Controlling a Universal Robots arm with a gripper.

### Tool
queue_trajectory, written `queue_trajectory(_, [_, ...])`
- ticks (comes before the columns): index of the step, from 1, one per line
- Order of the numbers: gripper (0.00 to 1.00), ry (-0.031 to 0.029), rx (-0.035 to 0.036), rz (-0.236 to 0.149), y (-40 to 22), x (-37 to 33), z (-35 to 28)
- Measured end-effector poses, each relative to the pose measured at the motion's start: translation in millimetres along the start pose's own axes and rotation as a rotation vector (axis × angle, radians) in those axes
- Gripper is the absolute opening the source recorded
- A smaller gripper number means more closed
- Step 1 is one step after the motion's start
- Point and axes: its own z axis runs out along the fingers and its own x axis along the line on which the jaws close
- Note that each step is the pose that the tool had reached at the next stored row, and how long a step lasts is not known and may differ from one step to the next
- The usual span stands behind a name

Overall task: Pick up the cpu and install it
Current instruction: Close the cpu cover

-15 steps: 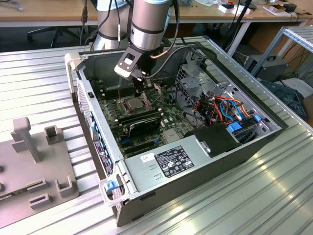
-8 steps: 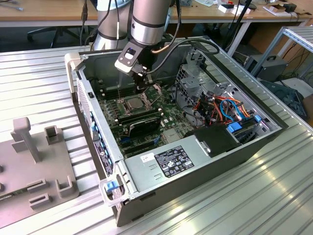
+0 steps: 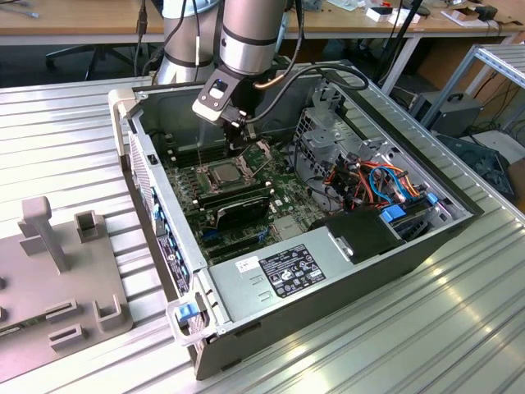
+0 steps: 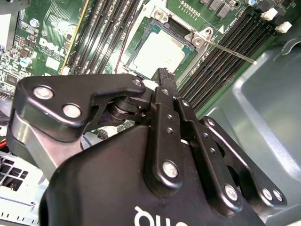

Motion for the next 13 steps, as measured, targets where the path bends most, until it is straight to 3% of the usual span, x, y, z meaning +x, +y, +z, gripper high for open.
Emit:
queue_trajectory(6, [0.11, -0.0001, 0.0000, 0.000, 0.0, 0.0, -2.2])
queue_trajectory(13, [0.11, 0.0000, 0.0000, 0.000, 0.2, -0.1, -14.3])
